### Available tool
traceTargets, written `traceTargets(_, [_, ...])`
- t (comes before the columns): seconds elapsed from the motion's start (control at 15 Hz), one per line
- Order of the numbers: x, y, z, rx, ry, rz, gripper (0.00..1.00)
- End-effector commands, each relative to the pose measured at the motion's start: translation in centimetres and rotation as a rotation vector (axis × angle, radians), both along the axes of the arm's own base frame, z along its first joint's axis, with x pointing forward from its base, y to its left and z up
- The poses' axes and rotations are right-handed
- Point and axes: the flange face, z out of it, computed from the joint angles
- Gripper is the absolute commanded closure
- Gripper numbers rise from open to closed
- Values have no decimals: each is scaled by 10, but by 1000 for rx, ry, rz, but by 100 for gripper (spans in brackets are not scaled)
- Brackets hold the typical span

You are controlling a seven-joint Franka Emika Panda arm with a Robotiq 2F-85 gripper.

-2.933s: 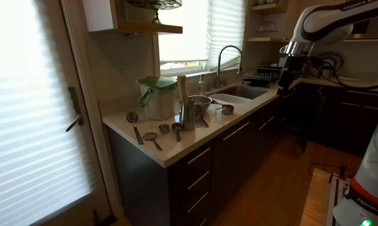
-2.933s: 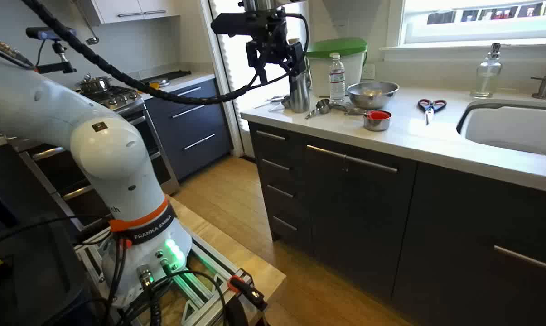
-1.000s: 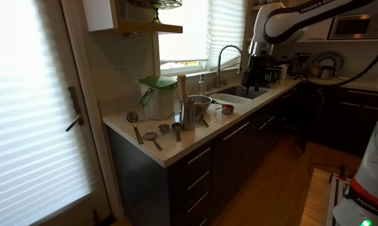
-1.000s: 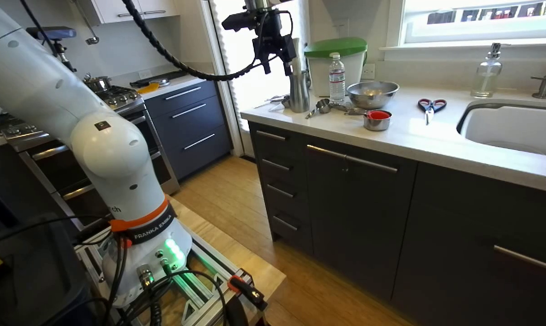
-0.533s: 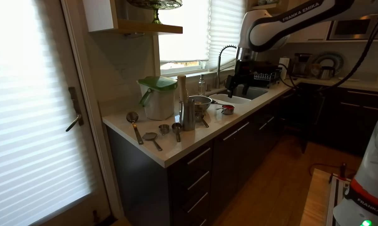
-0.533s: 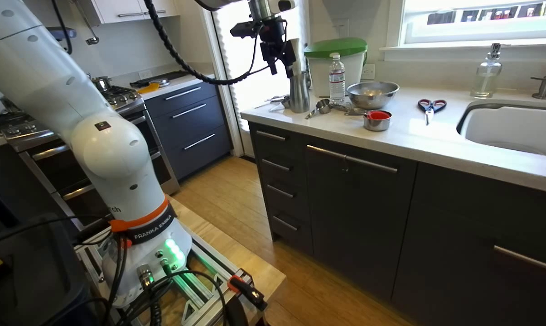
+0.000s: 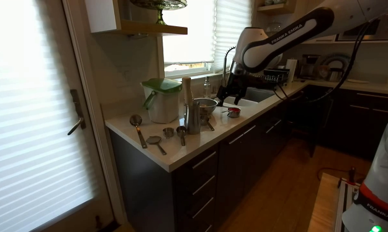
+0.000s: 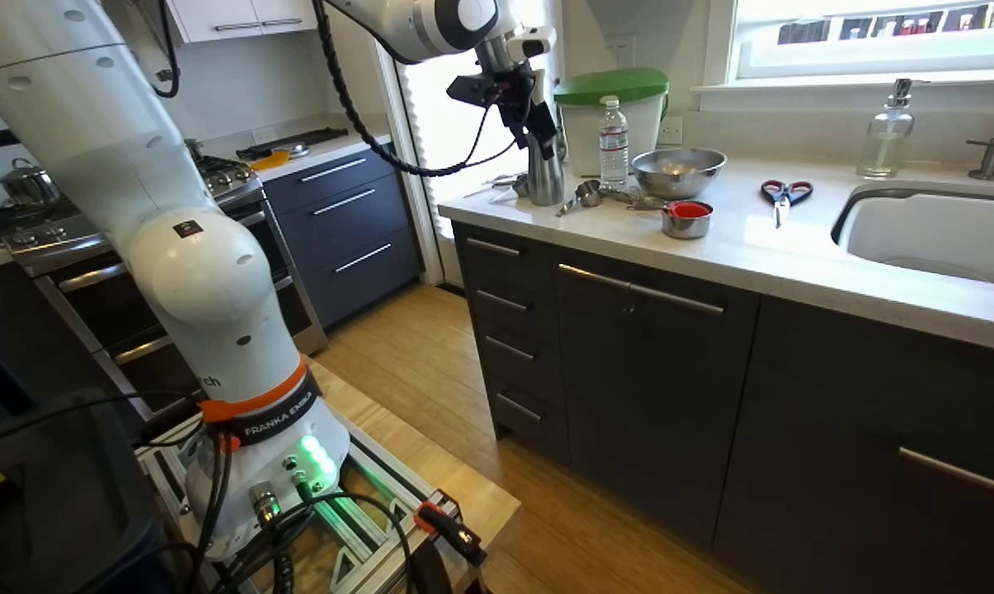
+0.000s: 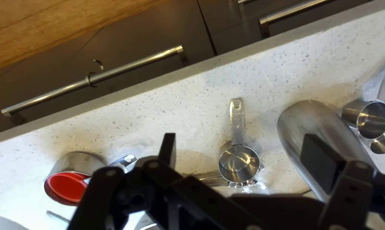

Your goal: Pick up the silver measuring spoon to the right of the silver cup and put it in the far right silver measuring cup on the kitchen counter

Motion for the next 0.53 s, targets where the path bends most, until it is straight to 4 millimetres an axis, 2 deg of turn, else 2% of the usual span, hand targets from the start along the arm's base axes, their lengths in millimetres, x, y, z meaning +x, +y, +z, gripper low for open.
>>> traceTargets(0.0, [19, 6, -32, -31, -30, 27, 0])
traceTargets(0.13, [26, 3, -49, -51, -35, 63, 0])
traceTargets(0.2, [19, 4, -34, -32, -31, 43, 0])
traceTargets(0.33, [24, 3, -47, -38, -28, 52, 0])
traceTargets(0.47, [25, 3, -51, -40, -27, 54, 0])
